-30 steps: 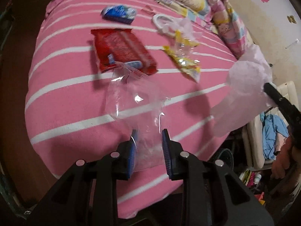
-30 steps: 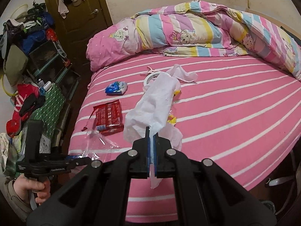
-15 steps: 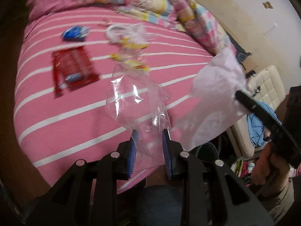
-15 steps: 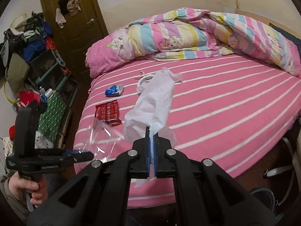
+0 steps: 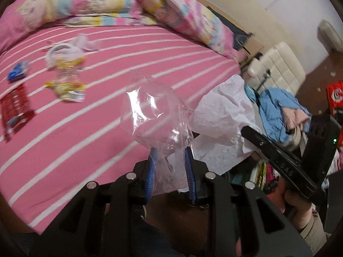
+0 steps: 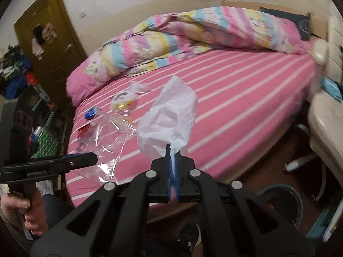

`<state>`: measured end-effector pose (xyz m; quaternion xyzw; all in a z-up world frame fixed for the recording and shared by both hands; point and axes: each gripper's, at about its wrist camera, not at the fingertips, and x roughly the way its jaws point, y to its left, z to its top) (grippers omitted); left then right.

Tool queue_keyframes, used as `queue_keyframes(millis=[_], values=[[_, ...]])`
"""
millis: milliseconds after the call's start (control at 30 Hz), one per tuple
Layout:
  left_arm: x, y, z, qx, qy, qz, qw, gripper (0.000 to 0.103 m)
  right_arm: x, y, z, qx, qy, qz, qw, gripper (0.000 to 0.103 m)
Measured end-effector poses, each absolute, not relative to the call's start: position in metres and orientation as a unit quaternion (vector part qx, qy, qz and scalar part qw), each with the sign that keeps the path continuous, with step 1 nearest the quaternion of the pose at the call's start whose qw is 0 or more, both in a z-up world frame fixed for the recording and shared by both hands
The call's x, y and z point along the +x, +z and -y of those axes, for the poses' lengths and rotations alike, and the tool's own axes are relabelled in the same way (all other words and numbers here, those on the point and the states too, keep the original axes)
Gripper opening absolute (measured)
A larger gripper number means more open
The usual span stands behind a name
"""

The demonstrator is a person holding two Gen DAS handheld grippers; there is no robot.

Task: Collect trash
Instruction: 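Carry the tissue and clear plastic bag with both grippers toward the trash bin, then open both grippers over the bin to drop the tissue and plastic bag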

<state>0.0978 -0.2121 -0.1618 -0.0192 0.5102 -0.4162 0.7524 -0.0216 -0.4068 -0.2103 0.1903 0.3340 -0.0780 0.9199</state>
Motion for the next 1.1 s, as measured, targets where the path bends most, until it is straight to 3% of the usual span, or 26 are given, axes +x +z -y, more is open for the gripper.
queue_keyframes(millis=[467, 1100], values=[[0.02, -0.209, 0.353, 0.06, -0.494, -0.539, 0.68, 0.025, -0.137, -0.275, 0.518, 0.259, -0.195, -0.356, 0.876, 0.003], [-0.041, -0.357, 0.493, 0.149, -0.517, -0.631, 0.559, 0.026, -0.191, -0.425, 0.592, 0.336, -0.273, -0.462, 0.774, 0.003]])
